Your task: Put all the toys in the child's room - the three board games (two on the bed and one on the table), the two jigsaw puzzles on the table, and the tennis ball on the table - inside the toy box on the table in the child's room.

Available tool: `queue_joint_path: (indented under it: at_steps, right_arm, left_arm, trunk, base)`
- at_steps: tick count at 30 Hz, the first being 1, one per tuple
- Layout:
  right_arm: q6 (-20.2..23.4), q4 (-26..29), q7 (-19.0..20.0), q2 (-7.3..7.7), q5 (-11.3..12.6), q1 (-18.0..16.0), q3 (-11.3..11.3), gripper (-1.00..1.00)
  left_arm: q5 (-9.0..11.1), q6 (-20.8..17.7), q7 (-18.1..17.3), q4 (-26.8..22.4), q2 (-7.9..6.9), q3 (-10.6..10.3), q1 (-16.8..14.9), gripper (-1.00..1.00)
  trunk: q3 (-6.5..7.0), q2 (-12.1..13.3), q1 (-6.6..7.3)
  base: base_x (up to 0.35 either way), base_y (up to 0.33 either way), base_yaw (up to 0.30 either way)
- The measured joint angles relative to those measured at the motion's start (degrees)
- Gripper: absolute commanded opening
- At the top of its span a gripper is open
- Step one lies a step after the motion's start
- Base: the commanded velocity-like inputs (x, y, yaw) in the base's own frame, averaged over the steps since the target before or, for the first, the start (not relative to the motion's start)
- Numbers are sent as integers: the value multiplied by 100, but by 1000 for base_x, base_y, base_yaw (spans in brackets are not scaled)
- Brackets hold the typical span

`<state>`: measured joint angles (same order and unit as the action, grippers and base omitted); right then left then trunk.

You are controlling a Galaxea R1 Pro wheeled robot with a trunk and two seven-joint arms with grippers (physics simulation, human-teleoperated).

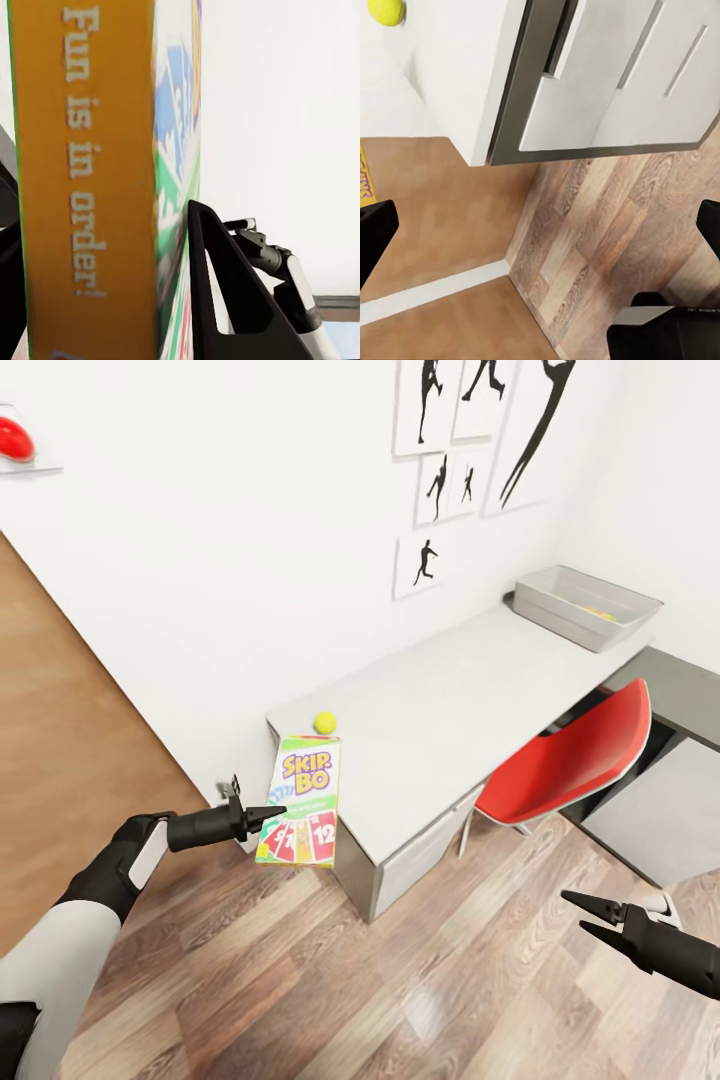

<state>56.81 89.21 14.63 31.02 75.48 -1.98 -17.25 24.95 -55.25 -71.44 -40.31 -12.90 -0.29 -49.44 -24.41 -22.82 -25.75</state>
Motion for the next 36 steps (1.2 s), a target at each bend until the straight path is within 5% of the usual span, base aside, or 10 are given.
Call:
queue_joint_path:
  at_steps: [8,16,36]
  right_arm:
    - [0,-1,-7,-19,-1,1,-5,100]
    - [0,-8,-8,-254,-8,1,-44,100]
    - [-1,-8,-140,-272,-10,1,-46,100]
  left_arm:
    - [0,-1,0,-3,12,-4,0,-100]
    - [-1,0,9,-2,26,-3,0,-100]
    - [-1,0,26,-4,33,-4,0,-100]
  trunk:
    - [76,0,0]
    - [152,0,0]
    - [343,0,0]
  base:
    - [0,0,12]
    - [0,0,0]
    - [0,0,0]
